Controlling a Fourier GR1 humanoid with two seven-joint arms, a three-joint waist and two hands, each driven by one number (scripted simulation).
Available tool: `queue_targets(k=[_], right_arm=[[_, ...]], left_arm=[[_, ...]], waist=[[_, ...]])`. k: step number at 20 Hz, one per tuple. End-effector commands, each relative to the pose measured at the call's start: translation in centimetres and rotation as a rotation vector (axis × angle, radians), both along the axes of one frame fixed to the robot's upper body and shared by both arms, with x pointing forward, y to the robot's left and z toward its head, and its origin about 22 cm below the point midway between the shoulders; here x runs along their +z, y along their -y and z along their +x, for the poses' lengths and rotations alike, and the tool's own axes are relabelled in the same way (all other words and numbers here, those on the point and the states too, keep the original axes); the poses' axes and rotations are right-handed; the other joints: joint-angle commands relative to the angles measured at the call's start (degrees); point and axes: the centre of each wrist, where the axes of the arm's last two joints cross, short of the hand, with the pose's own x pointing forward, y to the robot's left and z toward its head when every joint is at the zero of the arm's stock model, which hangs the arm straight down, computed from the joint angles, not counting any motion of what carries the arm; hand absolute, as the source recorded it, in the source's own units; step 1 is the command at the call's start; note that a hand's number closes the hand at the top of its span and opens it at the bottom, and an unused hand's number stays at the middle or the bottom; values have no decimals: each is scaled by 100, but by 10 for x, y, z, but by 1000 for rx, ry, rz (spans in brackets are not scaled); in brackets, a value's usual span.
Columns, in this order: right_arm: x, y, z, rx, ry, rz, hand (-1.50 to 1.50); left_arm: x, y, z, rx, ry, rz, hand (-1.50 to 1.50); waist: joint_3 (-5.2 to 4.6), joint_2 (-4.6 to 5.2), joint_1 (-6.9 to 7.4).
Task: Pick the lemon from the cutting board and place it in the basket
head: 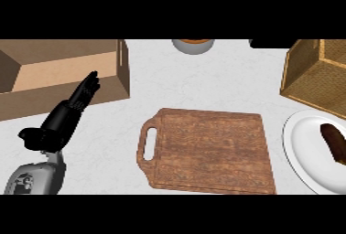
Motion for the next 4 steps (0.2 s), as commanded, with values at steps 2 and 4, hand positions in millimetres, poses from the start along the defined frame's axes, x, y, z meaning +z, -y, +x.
queue_targets(k=[2,4], right_arm=[[6,24,-16,-13,62,178,-150],[16,55,-42,-8,65,208,-150]], left_arm=[[9,15,-2,-8,-6,-13,0],[-2,-10,-6,4,0,4,0]], waist=[[3,-15,-20],[2,-5,-48]])
